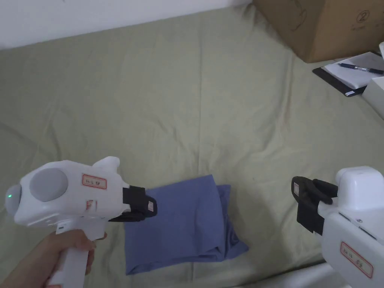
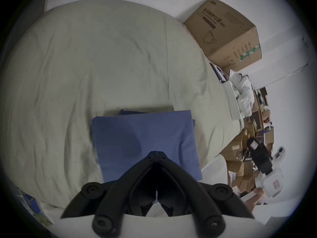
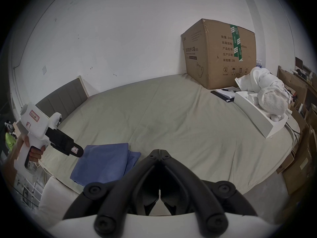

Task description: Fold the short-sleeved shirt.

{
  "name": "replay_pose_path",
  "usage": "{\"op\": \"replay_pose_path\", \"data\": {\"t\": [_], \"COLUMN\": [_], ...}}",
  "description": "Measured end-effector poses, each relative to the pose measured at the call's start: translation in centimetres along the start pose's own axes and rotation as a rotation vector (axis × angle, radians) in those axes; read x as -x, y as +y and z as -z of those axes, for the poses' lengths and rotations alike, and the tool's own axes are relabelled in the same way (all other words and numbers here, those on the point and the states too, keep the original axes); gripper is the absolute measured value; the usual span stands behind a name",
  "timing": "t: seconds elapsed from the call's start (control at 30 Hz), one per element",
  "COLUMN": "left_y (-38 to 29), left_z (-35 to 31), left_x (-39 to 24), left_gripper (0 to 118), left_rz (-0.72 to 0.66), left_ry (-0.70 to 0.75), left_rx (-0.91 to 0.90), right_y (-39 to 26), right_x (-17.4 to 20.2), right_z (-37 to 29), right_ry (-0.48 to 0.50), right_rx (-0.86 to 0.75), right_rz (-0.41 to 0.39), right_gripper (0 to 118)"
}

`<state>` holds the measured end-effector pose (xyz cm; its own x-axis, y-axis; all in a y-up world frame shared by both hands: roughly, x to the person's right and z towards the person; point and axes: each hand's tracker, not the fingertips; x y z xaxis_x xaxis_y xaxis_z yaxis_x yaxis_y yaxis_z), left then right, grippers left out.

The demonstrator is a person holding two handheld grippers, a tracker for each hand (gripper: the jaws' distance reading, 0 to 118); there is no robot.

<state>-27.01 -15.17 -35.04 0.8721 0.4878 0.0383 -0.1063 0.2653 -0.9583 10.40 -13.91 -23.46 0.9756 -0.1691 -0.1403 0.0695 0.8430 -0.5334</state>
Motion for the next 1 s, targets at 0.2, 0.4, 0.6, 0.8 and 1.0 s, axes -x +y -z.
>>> {"op": "replay_pose_path", "data": {"t": [0.2,0.4,0.6,0.8,1.0], "left_y": [-0.2,-0.6,-0.7,-1.0,-2.5], "left_z": [4.8,10.4,11.6,5.6,-1.8], "left_x": [-3.2,-6.3,-8.2,-5.8,3.3], "left_gripper": [0,0,0,0,0], "left_rz": [0.026,0.091,0.098,0.07,-0.023], "left_ry": [-0.071,-0.091,-0.138,-0.241,-0.17], "left_rx": [0.074,0.176,0.197,0.11,-0.025], "right_y": [-0.4,-1.1,-1.2,-0.6,-1.7], "right_x": [0.0,-0.9,-1.2,1.1,6.9], "right_z": [0.7,0.6,0.4,1.6,6.4], "right_ry": [0.014,-0.005,-0.003,0.083,0.22], "right_rx": [0.021,0.041,0.053,0.092,0.194], "right_rz": [0.011,0.013,0.023,-0.014,-0.092], "right_gripper": [0,0,0,0,0]}}
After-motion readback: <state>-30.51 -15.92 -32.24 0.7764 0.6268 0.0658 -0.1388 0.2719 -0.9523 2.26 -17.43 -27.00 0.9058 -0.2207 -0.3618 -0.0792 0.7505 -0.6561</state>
